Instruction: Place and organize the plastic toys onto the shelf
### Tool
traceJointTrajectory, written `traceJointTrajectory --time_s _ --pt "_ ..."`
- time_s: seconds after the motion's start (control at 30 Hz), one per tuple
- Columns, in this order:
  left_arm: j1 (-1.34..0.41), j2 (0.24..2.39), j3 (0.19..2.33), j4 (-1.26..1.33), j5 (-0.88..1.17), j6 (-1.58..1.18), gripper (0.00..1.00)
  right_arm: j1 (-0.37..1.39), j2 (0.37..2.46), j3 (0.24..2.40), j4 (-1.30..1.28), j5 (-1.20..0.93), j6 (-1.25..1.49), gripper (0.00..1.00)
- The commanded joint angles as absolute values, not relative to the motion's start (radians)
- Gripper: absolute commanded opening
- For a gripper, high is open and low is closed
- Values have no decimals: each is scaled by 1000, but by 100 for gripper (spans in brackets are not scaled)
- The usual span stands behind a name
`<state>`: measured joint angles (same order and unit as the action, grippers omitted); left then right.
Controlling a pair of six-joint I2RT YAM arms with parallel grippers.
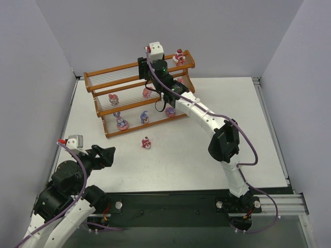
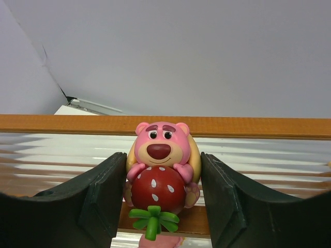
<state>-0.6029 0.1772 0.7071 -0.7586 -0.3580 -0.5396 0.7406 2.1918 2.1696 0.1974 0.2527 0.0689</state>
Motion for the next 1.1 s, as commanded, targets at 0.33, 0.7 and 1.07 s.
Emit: traceJointTrajectory --time_s 0.33,0.7,1.07 --pt "-607 175 709 -729 -356 -532 89 718 2214 2233 166 218 113 27" --pt "-607 176 710 -730 -356 -532 89 719 2172 2195 129 221 152 32" --pt "-607 176 709 -729 -357 -532 89 735 2218 2276 77 199 213 38"
